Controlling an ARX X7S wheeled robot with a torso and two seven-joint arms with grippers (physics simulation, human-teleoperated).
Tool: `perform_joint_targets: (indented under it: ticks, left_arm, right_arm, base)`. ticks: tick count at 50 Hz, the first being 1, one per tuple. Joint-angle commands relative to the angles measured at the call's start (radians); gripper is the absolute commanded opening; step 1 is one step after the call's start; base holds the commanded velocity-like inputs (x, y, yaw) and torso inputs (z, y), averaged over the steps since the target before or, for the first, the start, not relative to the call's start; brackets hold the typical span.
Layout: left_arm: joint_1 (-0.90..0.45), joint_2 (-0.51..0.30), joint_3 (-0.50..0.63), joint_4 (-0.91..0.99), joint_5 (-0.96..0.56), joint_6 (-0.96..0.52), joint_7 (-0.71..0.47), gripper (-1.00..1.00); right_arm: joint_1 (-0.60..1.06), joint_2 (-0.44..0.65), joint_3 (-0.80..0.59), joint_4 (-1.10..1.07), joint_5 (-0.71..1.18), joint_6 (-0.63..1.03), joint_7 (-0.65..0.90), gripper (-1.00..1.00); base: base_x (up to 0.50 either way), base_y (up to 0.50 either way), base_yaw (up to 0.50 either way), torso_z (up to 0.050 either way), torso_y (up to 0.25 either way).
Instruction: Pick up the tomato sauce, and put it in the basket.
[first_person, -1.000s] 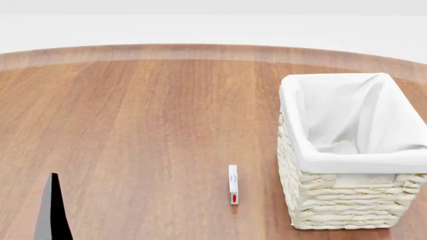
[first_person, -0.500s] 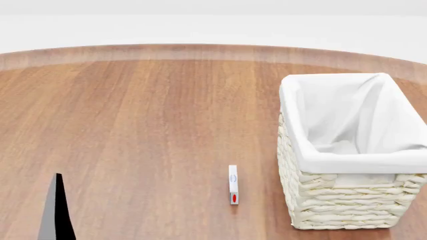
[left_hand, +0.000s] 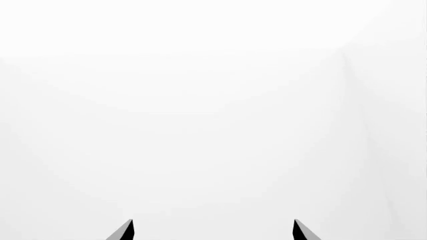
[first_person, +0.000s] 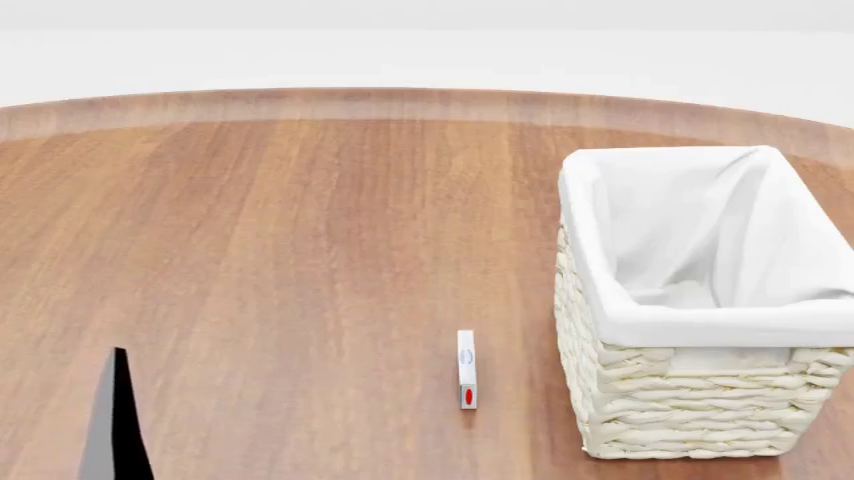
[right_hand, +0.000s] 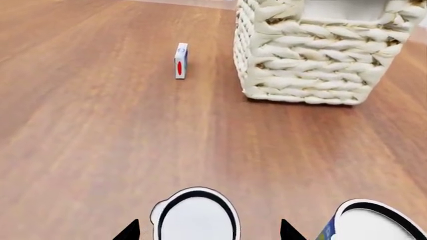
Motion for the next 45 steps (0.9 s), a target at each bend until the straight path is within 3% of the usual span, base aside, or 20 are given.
perform_joint_targets:
  ticks: [1,29,30,45]
  left_arm:
    - [-0.004,-0.001,0.012,-0.012,0.003,0.002,-0.003,1.00]
    - [-0.005,-0.014,0.010,-0.028,-0.013,0.019,-0.017,1.00]
    - [-0.006,-0.014,0.009,-0.027,-0.014,0.018,-0.018,1.00]
    - [-0.011,-0.015,0.023,-0.039,-0.007,0.019,-0.023,1.00]
  right_arm:
    - [0.012,-0.011,-0.003,0.073,0.012,-0.027,-0.005,1.00]
    - [0.146,-0.030,-0.036,0.135,-0.006,-0.020,-0.016,1.00]
    - [0.143,-0.030,-0.036,0.142,-0.002,-0.035,-0.023,-1.00]
    - [0.129,-0.029,-0.032,0.158,0.009,-0.049,-0.013,-1.00]
  base:
    - [0.00,0.00,0.00,0.000,0.000]
    - [0.00,0.00,0.00,0.000,0.000]
    - [0.00,0.00,0.00,0.000,0.000]
    - [0.00,0.00,0.00,0.000,0.000]
